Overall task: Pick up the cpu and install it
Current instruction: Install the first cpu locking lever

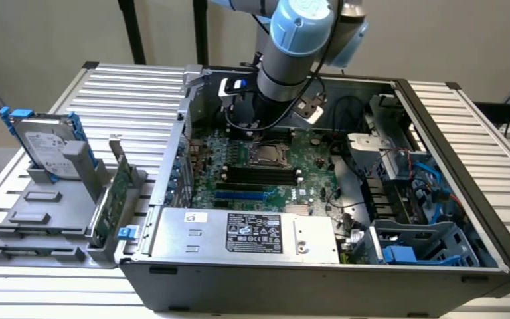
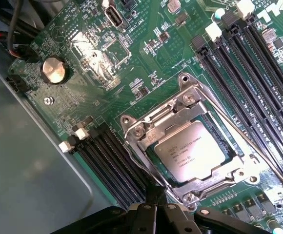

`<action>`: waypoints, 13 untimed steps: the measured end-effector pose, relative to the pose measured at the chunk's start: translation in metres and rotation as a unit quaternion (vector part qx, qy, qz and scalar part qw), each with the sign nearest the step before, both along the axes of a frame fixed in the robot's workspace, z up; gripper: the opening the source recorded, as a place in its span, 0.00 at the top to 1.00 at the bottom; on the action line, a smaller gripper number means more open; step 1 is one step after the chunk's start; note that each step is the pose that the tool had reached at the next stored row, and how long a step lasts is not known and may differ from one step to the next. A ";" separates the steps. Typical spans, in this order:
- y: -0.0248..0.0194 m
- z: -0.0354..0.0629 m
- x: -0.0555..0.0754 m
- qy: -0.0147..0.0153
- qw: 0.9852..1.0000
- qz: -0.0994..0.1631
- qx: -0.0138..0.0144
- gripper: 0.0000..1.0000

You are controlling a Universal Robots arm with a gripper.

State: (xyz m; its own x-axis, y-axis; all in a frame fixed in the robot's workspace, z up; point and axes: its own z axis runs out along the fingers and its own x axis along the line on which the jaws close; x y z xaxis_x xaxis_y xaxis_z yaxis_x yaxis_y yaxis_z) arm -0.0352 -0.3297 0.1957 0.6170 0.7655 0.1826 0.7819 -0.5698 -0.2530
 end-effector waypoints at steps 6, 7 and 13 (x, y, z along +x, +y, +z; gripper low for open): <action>0.0000 -0.0010 0.004 0.000 1.000 0.000 -0.001 0.89; 0.0000 -0.0012 0.005 0.000 1.000 0.000 -0.001 0.89; 0.0000 -0.0023 0.012 0.000 1.000 0.000 -0.001 0.89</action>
